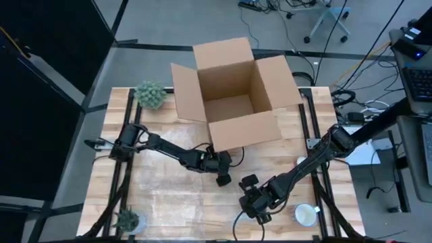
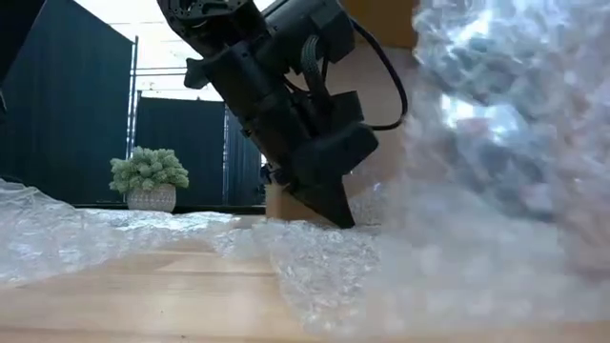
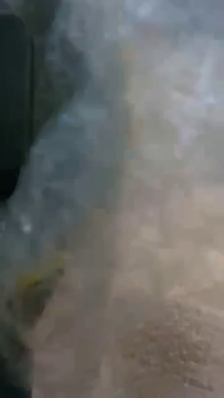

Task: Wrap mug
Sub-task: Wrap the orange mug with bubble wrap

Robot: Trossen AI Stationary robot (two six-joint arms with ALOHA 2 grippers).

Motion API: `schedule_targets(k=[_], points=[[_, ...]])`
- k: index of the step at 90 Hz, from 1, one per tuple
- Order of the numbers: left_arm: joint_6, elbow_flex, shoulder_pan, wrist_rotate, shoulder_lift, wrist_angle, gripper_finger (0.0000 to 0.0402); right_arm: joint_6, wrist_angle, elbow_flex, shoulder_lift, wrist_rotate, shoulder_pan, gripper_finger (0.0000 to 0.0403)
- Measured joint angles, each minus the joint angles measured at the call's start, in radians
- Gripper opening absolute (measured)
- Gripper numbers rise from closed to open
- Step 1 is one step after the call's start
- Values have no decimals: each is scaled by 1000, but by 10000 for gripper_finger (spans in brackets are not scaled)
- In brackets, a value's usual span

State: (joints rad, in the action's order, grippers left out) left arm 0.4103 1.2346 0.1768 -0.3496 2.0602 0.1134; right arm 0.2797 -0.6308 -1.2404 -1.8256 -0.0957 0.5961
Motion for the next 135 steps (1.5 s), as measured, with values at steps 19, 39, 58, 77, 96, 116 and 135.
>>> schedule_targets(k=[19,39,58,77,96,116,135], points=[[0,0,0,0,0,0,0,16,-37,-18,2,-4,-1,132],[0,7,6,35,-3,9,0,28,-64,-52,5,-7,-1,154],[-6,37,25,122,-85,86,0,49,-62,-52,5,-12,-1,163],[-24,41,86,135,-250,162,0,51,-63,-52,5,-13,-1,169],[-54,41,194,110,-338,190,0,50,-63,-52,5,-13,-1,169],[-182,40,194,-107,-317,206,0,61,-61,-52,5,-13,-1,169],[-184,39,124,-1,-313,215,34,102,-64,-52,5,-8,-1,169]])
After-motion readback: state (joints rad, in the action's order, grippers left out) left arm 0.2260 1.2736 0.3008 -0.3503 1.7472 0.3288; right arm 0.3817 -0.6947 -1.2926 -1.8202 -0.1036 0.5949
